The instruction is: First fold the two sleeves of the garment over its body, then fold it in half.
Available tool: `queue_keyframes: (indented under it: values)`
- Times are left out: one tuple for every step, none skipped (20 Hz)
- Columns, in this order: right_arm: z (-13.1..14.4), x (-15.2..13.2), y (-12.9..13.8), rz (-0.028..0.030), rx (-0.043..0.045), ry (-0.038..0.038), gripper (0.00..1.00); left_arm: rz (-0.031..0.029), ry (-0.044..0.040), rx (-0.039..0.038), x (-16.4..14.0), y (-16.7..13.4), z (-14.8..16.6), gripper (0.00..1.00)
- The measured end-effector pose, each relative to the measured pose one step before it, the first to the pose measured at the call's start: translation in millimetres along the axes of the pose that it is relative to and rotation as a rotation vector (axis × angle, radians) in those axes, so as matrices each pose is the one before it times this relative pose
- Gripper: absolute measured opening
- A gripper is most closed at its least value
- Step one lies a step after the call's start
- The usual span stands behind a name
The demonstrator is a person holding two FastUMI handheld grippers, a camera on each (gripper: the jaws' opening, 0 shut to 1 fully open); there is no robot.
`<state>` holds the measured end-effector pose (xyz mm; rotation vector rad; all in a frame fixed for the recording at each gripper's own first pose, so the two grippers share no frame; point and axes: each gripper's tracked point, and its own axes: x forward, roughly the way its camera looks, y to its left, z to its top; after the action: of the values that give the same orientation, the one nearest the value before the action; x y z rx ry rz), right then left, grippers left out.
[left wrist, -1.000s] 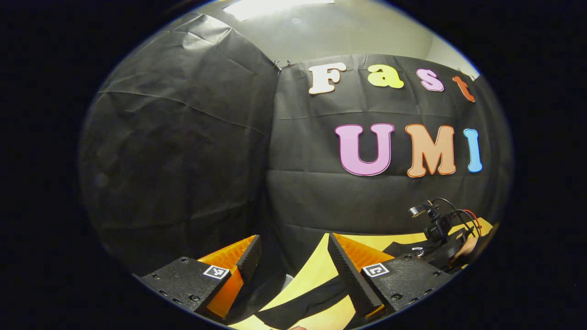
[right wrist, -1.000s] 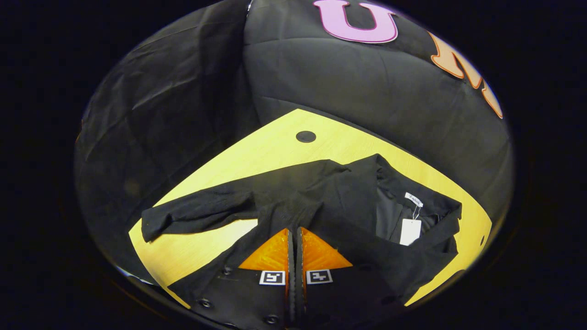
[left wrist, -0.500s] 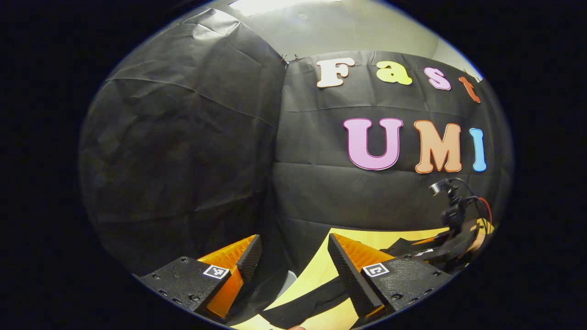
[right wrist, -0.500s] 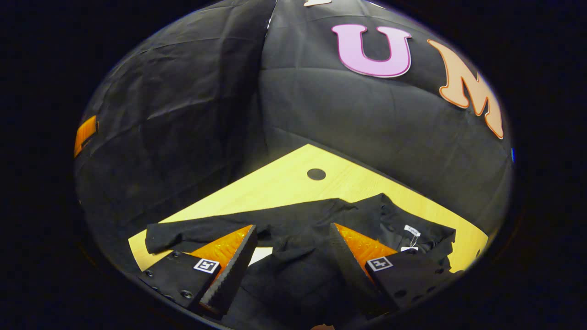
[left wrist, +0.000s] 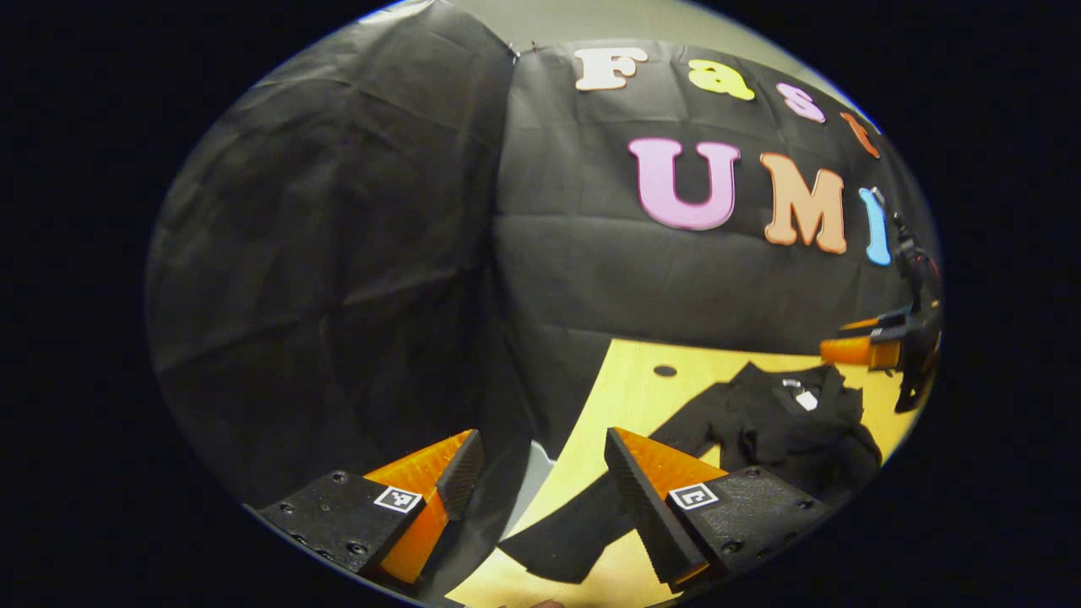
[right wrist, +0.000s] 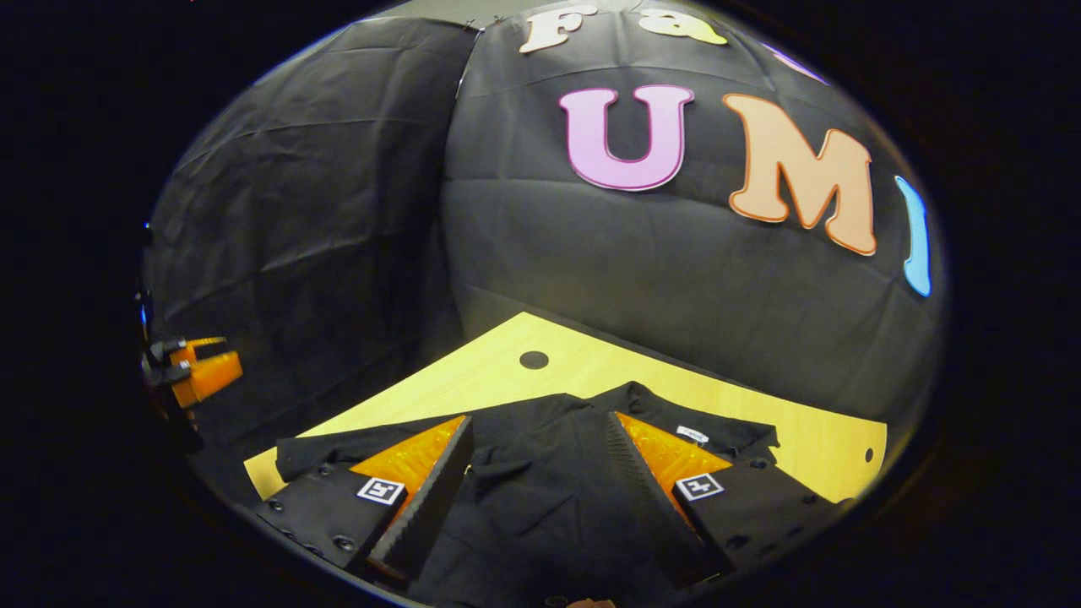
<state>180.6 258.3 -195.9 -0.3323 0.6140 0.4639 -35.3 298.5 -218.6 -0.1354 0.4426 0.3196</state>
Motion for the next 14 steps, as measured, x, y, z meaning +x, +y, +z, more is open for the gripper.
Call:
queue_keyframes:
  values:
    - [0.95,-6.38,-2.39,-0.00706,0.00836,-0.01023,1.0,-0.01102,0.04503,-0.0028,3.78,-0.82,-16.21,0.94]
    - [0.99,-6.84,-2.62,-0.01038,0.00446,-0.00912,1.0,-0.01809,0.04011,-0.00009,3.95,-3.48,-15.44,0.91]
    - [1.44,-8.39,-2.14,-0.01126,0.00384,-0.01318,1.0,-0.01594,0.03696,-0.00136,4.71,-5.57,-15.31,0.91]
    - [2.67,-5.82,-1.56,-0.00765,0.00604,-0.01503,1.0,-0.01481,0.03612,-0.00031,1.74,-4.06,-14.67,0.92]
    - [3.05,-7.13,-1.59,-0.00781,0.01061,-0.01926,1.0,-0.01119,0.04188,0.00414,1.15,-1.41,-13.8,0.92]
    - [5.49,-5.6,-2.03,-0.00688,0.01427,-0.02008,1.0,-0.00539,0.03666,0.00508,2.55,1.06,-13.11,0.92]
    - [6.51,-6.44,-0.92,-0.00669,0.0184,-0.0243,1.0,-0.00104,0.02838,0.00585,5.27,-0.26,-12.55,0.92]
    - [7.7,-7.17,-1.04,-0.00405,0.01532,-0.02039,1.0,-0.0004,0.02056,0.00574,2.48,2.97,-8.16,0.93]
    - [4.43,-3.69,-3.69,-0.00631,0.01217,-0.01966,1.0,-0.00098,0.02238,0.00354,2.51,2.03,-6.44,0.93]
    - [3.41,-2.48,-4.67,-0.00594,0.0087,-0.01729,1.0,-0.00578,0.01655,0.00246,1.86,0.26,-5.08,0.93]
    - [4.63,-3.2,-4.54,-0.00721,0.00818,-0.0122,1.0,-0.00689,0.01333,0.00048,2.91,-0.43,-4.34,0.93]
    - [3.17,-2.53,-3.91,-0.00756,0.00697,-0.00418,1.0,-0.00707,0.01669,-0.00024,1.48,-1.47,-5.59,0.93]
    - [1.04,-2.81,-2.55,-0.00721,0.0031,-0.00128,1.0,-0.0074,0.01674,-0.00423,2.17,-0.82,-5.98,0.93]
    - [0.12,-3.71,-2.92,-0.00999,-0.00151,0.00312,0.99,-0.0033,0.01448,-0.00969,1.09,-0.76,-4.77,0.93]
